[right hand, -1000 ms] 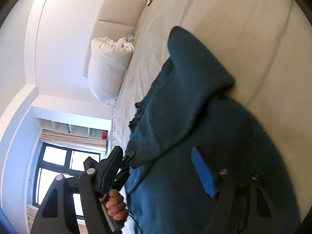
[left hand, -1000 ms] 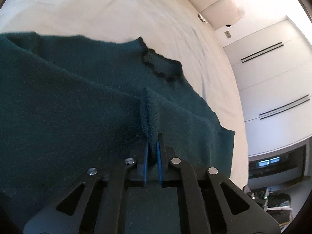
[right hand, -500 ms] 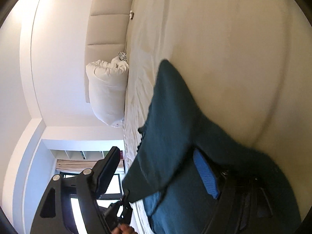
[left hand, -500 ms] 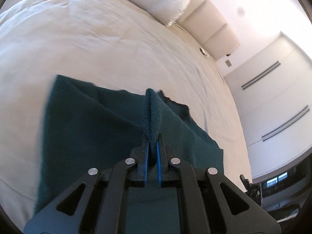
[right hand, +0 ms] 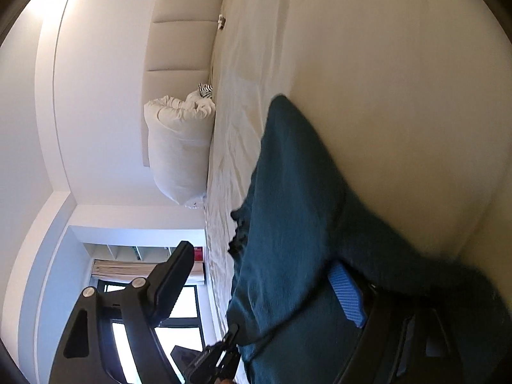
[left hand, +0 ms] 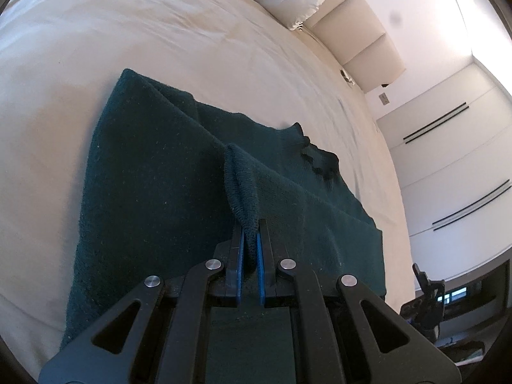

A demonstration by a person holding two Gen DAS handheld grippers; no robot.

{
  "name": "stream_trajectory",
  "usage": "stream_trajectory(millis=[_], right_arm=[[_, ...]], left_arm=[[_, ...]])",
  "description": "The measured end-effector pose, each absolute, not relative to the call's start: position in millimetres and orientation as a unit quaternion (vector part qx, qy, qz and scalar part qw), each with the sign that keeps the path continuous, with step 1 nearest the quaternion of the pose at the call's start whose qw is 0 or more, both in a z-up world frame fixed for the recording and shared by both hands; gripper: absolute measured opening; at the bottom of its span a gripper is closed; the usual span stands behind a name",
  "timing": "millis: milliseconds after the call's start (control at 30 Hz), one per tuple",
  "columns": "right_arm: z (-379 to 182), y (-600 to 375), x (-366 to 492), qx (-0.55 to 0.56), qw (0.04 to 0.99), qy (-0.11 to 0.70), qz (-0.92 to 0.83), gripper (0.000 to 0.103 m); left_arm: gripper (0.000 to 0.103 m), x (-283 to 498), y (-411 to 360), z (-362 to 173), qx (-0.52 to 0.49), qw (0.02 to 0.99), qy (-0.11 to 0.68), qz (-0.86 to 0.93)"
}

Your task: Fold small clothes

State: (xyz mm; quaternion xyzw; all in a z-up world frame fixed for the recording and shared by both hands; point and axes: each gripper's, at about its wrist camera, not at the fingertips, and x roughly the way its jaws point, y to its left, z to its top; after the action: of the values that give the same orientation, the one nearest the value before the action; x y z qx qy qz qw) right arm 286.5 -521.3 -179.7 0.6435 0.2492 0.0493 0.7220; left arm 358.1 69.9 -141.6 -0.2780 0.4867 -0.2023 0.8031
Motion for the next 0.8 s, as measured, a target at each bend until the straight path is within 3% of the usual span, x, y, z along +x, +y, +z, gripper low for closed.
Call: stream_trajectory(millis=[300,567,800], right_arm=[[-193,-549,293,0.677,0.707,0.198,0.056,0.080],[-184,-539,295,0.635,0.731,0.240,0.061,0.080],[-155,-525,260,0.599,0.744,0.289,0.060,0.082]], left_arm=[[0.005,357,59,-154,-0.266,0.801,0.494,-0.208],[0.008,356,61,-163,-0.262,0.800,0.498,-0.209],[0.009,337,75,-135,-0.220,0.808,0.523,-0.159]])
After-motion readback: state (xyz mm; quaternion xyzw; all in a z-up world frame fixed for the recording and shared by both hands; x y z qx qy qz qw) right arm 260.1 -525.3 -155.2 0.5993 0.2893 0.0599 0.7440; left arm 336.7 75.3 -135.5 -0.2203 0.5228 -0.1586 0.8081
